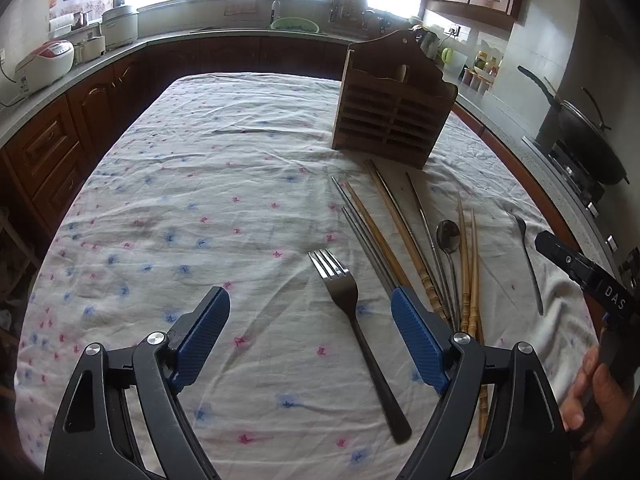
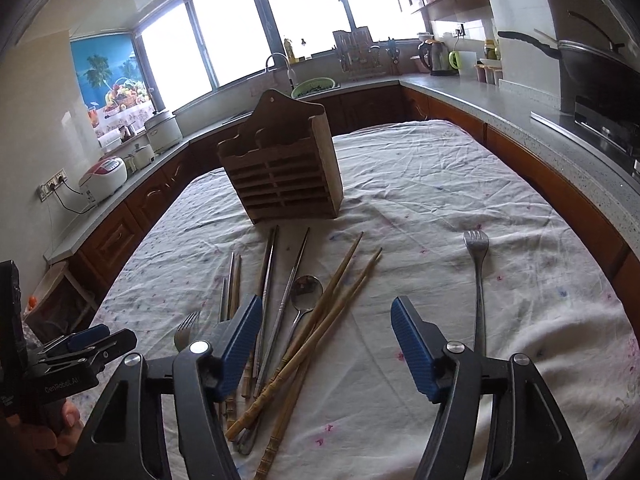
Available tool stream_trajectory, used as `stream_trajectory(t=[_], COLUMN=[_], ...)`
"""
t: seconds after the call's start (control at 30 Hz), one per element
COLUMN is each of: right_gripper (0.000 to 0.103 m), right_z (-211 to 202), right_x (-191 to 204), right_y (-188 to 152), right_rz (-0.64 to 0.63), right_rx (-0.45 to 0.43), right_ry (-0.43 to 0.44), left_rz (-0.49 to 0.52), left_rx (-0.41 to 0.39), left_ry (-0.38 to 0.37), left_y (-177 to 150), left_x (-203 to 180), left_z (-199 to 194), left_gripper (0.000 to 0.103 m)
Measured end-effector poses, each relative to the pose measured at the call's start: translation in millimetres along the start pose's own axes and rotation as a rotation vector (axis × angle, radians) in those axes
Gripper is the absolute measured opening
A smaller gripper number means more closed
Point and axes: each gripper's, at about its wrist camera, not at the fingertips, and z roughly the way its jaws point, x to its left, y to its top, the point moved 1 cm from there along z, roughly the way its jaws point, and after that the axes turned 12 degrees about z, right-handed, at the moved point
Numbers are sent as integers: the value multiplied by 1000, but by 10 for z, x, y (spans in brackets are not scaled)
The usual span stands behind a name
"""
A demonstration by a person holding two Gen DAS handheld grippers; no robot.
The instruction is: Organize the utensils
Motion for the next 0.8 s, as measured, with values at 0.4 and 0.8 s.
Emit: stream_trajectory(t=[0.4, 0.8], right_gripper=[44, 13], right_z=[727, 1237], right_x=[-231, -227], right_y=[259, 344], right_rz=[103, 32], right_rx=[141, 201], right_ry=[-36, -162], left_rz=[27, 127], left_rx=[169, 174], left_ry=[-58, -8], left_y=[150, 230], left_x=[-76, -211], left_z=[595, 797], left_gripper=[63, 33])
